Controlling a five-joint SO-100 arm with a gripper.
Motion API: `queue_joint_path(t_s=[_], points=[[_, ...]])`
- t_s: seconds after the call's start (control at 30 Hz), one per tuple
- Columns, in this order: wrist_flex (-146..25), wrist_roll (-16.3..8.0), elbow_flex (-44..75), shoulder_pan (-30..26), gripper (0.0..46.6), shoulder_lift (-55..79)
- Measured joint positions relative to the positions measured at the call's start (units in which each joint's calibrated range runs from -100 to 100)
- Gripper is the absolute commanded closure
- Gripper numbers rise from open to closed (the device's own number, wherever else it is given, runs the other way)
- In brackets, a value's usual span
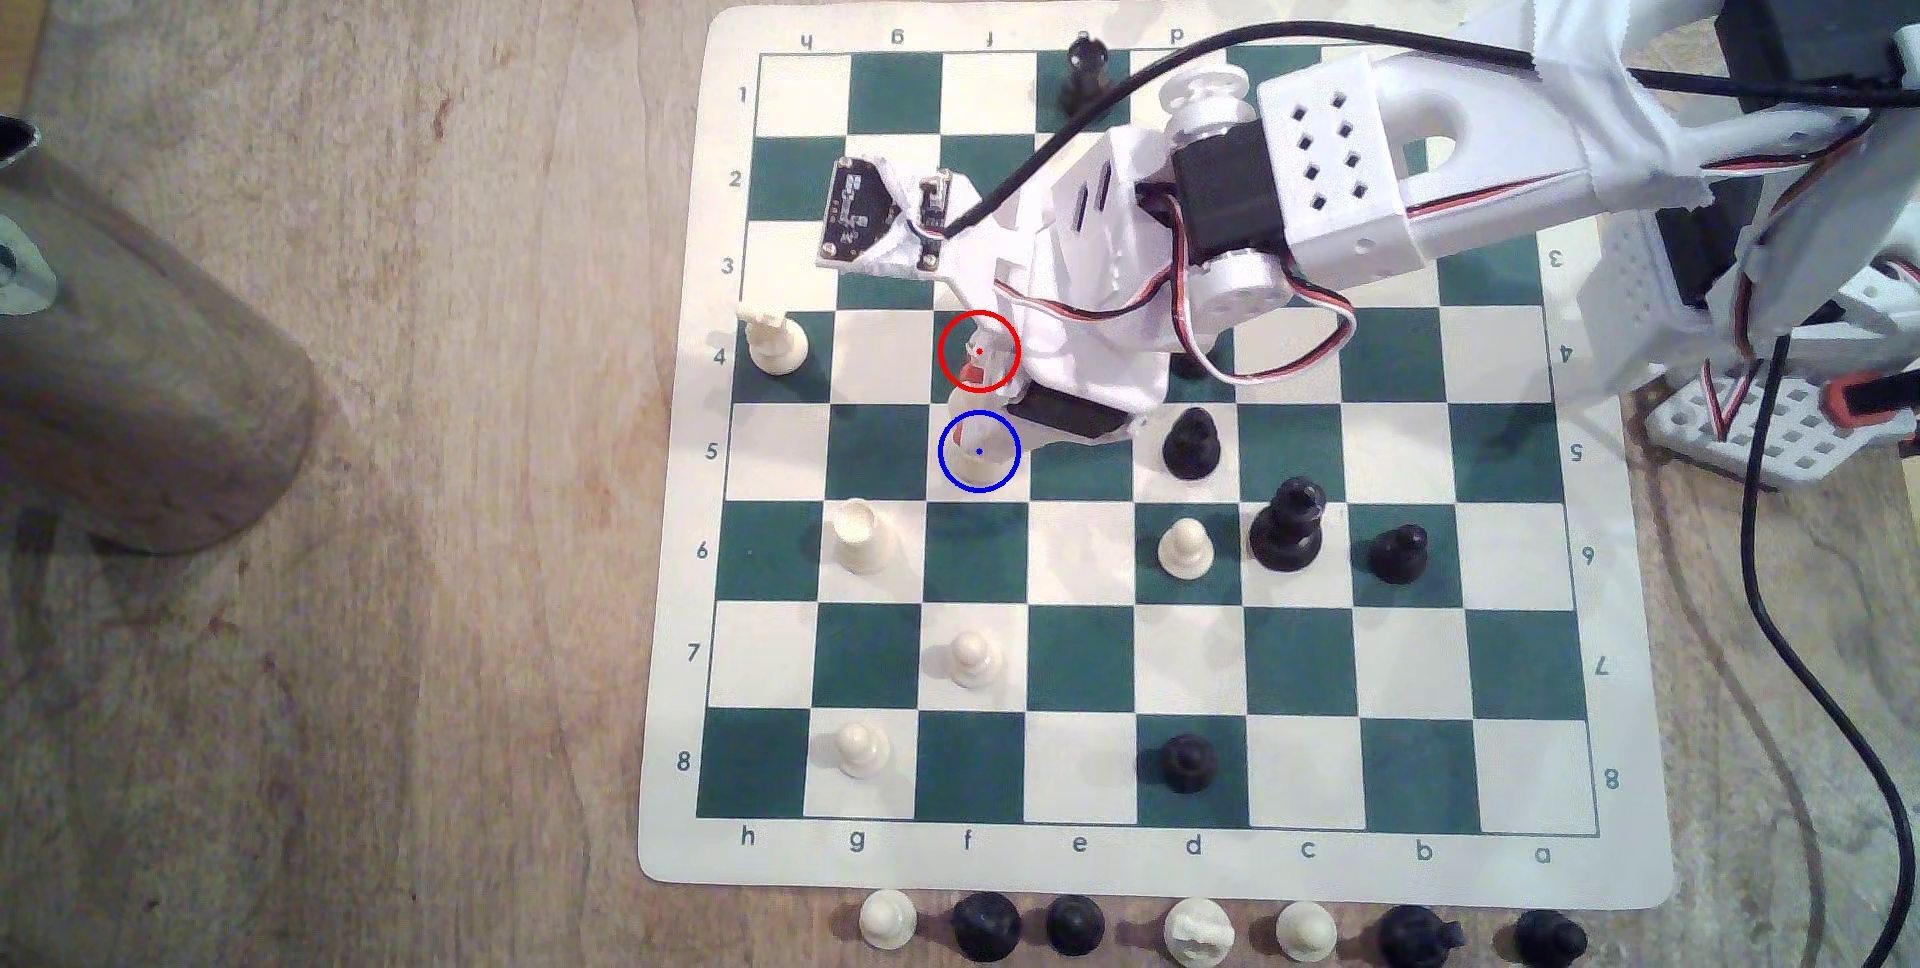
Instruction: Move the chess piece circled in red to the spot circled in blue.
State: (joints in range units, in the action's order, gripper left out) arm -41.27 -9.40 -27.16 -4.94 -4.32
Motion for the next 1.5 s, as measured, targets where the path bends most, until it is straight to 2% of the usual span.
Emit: queue_joint_path(t_s=[0.07, 0.4, 0.63, 0.87, 0.9, 1.03, 1.2, 1.27, 1.37, 1.4, 1.47, 1.5], points=[[0.0, -0.7, 0.0, 0.1, 24.7, 0.1], [-1.6, -0.6, -1.3, 0.1, 22.1, -1.0], [-8.1, 0.2, -4.0, 0.1, 21.2, -9.8], [-16.7, 1.0, -9.1, -0.1, 23.0, -24.2], [-17.8, 1.0, -10.5, -0.7, 24.6, -26.2], [-19.7, 1.3, -18.4, -2.7, 25.0, -38.8], [-21.0, 3.7, -30.8, -0.2, 24.5, -54.7], [-20.9, 5.2, -37.0, 3.3, 25.6, -61.5], [-18.6, 6.6, -41.7, 4.6, 28.9, -66.9], [-14.2, 8.0, -48.2, 6.2, 31.1, -73.4], [-10.3, 9.0, -54.9, 6.0, 35.4, -80.8], [-8.0, 9.3, -57.5, 6.3, 41.0, -83.6]])
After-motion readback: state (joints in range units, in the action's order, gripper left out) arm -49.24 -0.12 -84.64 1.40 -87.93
